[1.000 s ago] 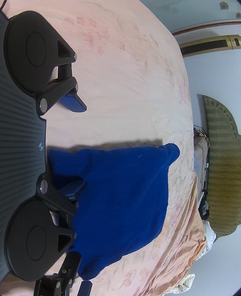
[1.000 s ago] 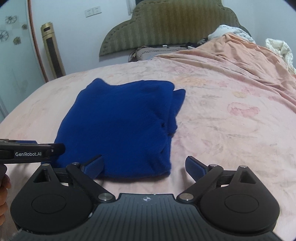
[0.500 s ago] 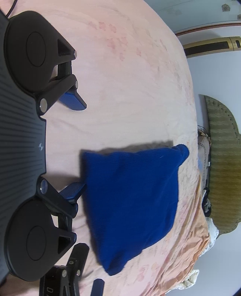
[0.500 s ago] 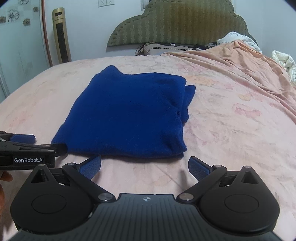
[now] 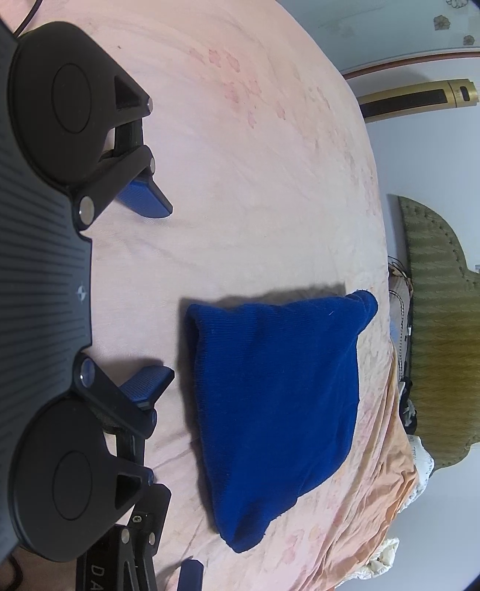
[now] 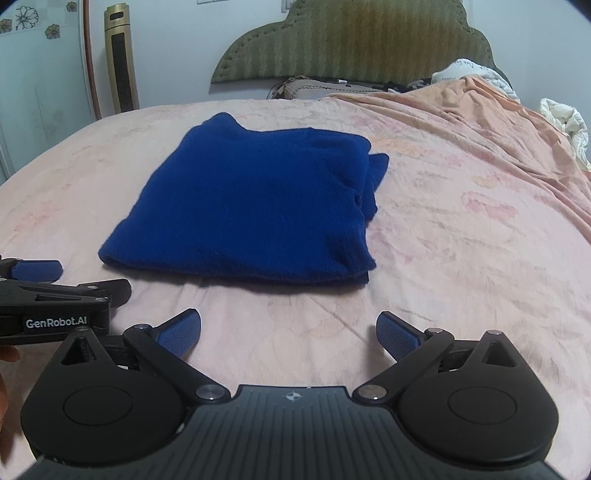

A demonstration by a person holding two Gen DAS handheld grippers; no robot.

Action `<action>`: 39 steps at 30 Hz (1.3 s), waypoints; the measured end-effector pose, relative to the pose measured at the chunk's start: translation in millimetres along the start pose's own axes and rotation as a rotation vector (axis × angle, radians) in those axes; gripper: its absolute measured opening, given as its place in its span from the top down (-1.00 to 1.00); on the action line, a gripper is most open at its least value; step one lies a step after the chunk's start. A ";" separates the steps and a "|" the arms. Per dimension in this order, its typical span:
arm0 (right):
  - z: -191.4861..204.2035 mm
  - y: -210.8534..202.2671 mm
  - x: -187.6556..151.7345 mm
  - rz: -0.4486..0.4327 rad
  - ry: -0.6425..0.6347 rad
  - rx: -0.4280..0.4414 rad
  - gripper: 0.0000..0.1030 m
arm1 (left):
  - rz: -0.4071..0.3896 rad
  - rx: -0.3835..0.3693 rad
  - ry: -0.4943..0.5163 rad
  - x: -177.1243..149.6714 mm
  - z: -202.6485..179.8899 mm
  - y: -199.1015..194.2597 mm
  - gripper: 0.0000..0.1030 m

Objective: Fold small clothes

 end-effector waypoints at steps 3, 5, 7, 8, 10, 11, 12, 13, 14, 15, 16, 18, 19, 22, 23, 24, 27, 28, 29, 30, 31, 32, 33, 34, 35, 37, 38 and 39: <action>-1.3 4.2 -3.3 0.010 0.016 0.002 -1.00 | -0.010 0.001 0.004 -1.9 0.1 0.2 -0.73; -0.9 5.0 -4.7 0.005 0.019 -0.001 -1.00 | -0.019 0.005 0.003 -3.8 0.2 0.6 -0.79; -0.2 6.3 -6.2 0.002 0.020 -0.005 -1.00 | -0.031 0.010 0.001 -5.9 0.3 0.6 -0.82; 0.4 6.7 -7.4 -0.001 0.019 -0.009 -1.00 | -0.037 0.012 0.001 -6.9 0.1 0.7 -0.84; 1.6 7.2 -9.3 -0.010 0.018 -0.015 -1.00 | -0.047 0.017 0.003 -8.8 -0.6 0.8 -0.88; 2.1 7.4 -10.0 -0.014 0.018 -0.018 -1.00 | -0.051 0.019 0.002 -9.4 -0.8 0.9 -0.89; 2.6 7.6 -10.5 -0.017 0.017 -0.020 -1.00 | -0.054 0.019 0.002 -9.6 -0.8 1.3 -0.90; 2.5 8.1 -10.5 -0.019 0.018 -0.021 -1.00 | -0.056 0.018 0.001 -9.9 -0.7 1.6 -0.92; 2.6 8.5 -10.7 -0.021 0.019 -0.021 -1.00 | -0.056 0.017 -0.001 -10.0 -0.3 1.9 -0.93; 2.9 8.7 -10.9 -0.023 0.019 -0.021 -1.00 | -0.056 0.016 -0.002 -10.0 0.2 2.3 -0.93; 3.4 8.9 -11.0 -0.024 0.018 -0.021 -1.00 | -0.056 0.014 -0.004 -10.1 0.5 2.4 -0.94; 3.9 9.4 -11.2 -0.026 0.017 -0.022 -1.00 | -0.057 0.011 -0.005 -10.3 1.2 2.3 -0.94; 4.0 9.5 -11.2 -0.027 0.018 -0.021 -1.00 | -0.057 0.011 -0.005 -10.4 1.1 2.1 -0.95; 3.9 9.0 -11.9 -0.031 0.020 -0.021 -1.00 | -0.058 0.008 -0.005 -10.4 1.8 1.9 -0.95; 3.8 8.9 -12.0 -0.032 0.021 -0.022 -1.00 | -0.058 0.006 -0.006 -10.6 2.2 1.8 -0.95; 4.0 8.8 -11.9 -0.033 0.021 -0.023 -1.00 | -0.059 0.004 -0.006 -10.7 2.6 1.7 -0.95; 4.0 8.5 -12.4 -0.035 0.023 -0.024 -1.00 | -0.059 0.003 -0.006 -10.9 2.9 1.4 -0.95; 3.9 8.5 -12.4 -0.035 0.022 -0.024 -1.00 | -0.059 0.003 -0.006 -11.0 2.9 1.4 -0.95; 3.9 8.5 -12.4 -0.035 0.022 -0.024 -1.00 | -0.059 0.002 -0.006 -11.0 3.0 1.3 -0.95; 3.7 8.5 -12.4 -0.035 0.022 -0.024 -1.00 | -0.059 0.002 -0.006 -11.0 2.9 1.3 -0.95; 3.6 8.6 -12.3 -0.035 0.022 -0.023 -1.00 | -0.059 0.001 -0.006 -11.1 3.0 1.2 -0.95; 3.6 8.5 -12.4 -0.035 0.022 -0.023 -1.00 | -0.059 0.000 -0.006 -11.2 2.9 1.1 -0.96; 3.7 8.5 -12.5 -0.035 0.022 -0.024 -1.00 | -0.059 -0.001 -0.006 -11.3 2.9 1.0 -0.96; 3.6 8.6 -12.4 -0.035 0.022 -0.023 -1.00 | -0.058 -0.003 -0.006 -11.2 2.8 1.2 -0.98; 3.6 8.6 -12.5 -0.035 0.022 -0.023 -1.00 | -0.056 -0.005 -0.005 -10.8 2.8 1.7 -0.99; 3.4 8.6 -12.5 -0.036 0.023 -0.023 -1.00 | -0.055 -0.006 -0.005 -10.5 2.6 2.1 -0.99; 3.6 8.7 -12.5 -0.036 0.022 -0.023 -1.00 | -0.055 -0.006 -0.004 -10.6 2.6 2.2 -0.99; 3.6 8.6 -12.5 -0.036 0.022 -0.023 -1.00 | -0.055 -0.005 -0.004 -10.5 2.5 2.3 -0.99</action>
Point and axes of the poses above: each gripper's, at about its wrist camera, not at the fingertips, and y roughly the way its jaws point, z to its left, x to its top, the point moved 1 cm from there along y, roughly the way its jaws point, and after that the axes turned 6 degrees about -x, right-handed, at the moved point
